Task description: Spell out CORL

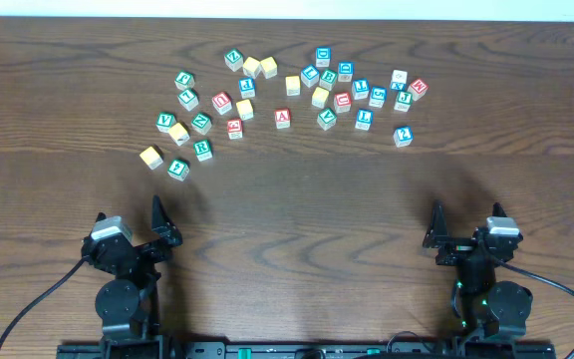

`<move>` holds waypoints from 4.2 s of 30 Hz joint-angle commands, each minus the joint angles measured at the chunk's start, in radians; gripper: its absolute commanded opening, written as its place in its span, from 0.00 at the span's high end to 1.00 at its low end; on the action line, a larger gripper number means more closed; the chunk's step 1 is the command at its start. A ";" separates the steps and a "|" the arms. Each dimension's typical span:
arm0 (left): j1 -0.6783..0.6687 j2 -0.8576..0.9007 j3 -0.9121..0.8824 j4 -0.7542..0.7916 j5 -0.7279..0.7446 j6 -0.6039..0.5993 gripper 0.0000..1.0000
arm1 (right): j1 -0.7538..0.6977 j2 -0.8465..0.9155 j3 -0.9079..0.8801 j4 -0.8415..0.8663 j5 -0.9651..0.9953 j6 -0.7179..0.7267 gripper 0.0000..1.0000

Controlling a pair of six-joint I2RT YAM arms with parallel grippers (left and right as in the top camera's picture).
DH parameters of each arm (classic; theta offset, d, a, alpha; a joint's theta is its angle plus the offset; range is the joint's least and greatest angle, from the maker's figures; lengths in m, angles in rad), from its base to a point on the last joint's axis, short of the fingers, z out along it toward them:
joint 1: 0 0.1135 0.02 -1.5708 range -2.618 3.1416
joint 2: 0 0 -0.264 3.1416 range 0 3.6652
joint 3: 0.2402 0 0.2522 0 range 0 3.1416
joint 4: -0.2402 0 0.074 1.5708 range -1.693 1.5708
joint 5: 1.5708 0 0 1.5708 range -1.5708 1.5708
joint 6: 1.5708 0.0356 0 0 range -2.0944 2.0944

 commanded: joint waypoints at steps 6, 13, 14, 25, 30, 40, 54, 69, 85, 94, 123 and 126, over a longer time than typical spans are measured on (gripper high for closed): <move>0.004 -0.007 -0.017 -0.043 -0.010 0.017 0.02 | -0.003 -0.005 -0.003 -0.002 -0.005 -0.009 0.01; 0.004 -0.007 -0.017 -0.043 -0.010 0.017 0.02 | -0.003 -0.005 -0.003 -0.002 -0.004 -0.008 0.01; 0.003 -0.007 -0.017 -0.043 -0.010 0.017 0.02 | -0.003 -0.005 -0.003 -0.002 -0.005 -0.009 0.01; 0.004 -0.007 -0.017 -0.043 -0.010 0.017 0.03 | -0.003 -0.005 -0.003 -0.002 -0.005 -0.009 0.01; 0.004 -0.007 -0.017 -0.043 -0.010 0.017 0.02 | -0.003 -0.005 -0.003 -0.002 -0.004 -0.008 0.01; 0.004 -0.007 -0.017 -0.043 -0.010 0.017 0.02 | -0.003 -0.005 -0.003 -0.002 -0.005 -0.009 0.01; 0.004 -0.007 -0.017 -0.043 -0.010 0.017 0.02 | -0.003 -0.005 -0.003 -0.002 -0.005 -0.009 0.01; 0.004 -0.007 -0.017 -0.043 -0.011 0.018 0.02 | -0.003 -0.005 -0.003 -0.002 -0.005 -0.009 0.01; 0.004 -0.007 -0.017 -0.041 -0.010 0.018 0.02 | -0.003 -0.005 -0.003 -0.002 -0.004 -0.009 0.01; 0.004 -0.002 -0.005 -0.008 0.052 0.077 0.02 | -0.003 -0.005 -0.003 -0.002 -0.005 -0.009 0.01; 0.004 0.962 0.892 -0.346 0.291 0.097 0.02 | -0.003 -0.005 -0.003 -0.002 -0.005 -0.008 0.01; 0.004 1.036 0.991 -0.433 0.291 0.101 0.02 | -0.003 -0.005 -0.003 -0.002 -0.004 -0.009 0.01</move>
